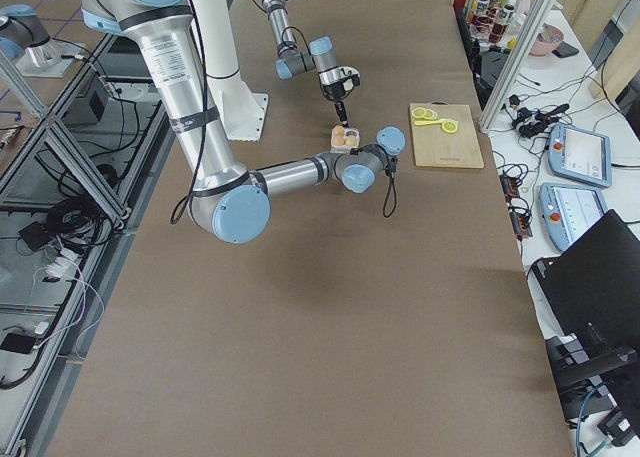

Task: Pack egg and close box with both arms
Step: 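Lower the right gripper onto the open lid's far edge, then swing the lid over the eggs with the right gripper and press it shut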

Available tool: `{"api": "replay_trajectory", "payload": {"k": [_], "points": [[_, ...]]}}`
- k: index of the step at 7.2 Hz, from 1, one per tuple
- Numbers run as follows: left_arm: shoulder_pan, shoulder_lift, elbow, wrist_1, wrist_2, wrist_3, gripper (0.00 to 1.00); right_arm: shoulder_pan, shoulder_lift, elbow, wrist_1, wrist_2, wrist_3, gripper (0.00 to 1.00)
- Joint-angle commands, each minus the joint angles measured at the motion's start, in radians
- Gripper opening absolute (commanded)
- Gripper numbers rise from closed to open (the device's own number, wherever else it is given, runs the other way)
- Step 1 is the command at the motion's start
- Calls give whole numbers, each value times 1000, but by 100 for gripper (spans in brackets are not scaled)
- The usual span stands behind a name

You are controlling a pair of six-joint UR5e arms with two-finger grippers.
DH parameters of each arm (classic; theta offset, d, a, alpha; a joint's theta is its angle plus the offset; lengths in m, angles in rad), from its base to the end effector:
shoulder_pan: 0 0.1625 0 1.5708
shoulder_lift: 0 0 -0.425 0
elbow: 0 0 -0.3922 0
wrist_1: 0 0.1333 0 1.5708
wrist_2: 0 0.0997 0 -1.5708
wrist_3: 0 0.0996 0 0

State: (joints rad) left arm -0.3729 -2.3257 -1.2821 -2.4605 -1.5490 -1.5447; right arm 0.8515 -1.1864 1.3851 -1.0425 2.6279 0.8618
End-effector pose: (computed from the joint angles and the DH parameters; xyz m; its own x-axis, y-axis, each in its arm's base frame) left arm 0.6585 -0.4031 0.2196 0.2085 -0.0536 -0.9765 0.3787 0.9250 0.0301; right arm -0.3938 -0.5203 0.4494 0.3660 -0.0677 0.9281 0.3294 0.9422 -0.0612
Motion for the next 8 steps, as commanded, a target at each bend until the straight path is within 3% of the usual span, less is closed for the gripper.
{"api": "replay_trajectory", "payload": {"k": [1, 8], "points": [[8, -1, -3, 0, 0, 0, 0, 11, 5, 25, -1, 14, 20, 0], [14, -6, 0, -2, 1, 0, 0, 29, 54, 66, -1, 46, 127, 0]]}}
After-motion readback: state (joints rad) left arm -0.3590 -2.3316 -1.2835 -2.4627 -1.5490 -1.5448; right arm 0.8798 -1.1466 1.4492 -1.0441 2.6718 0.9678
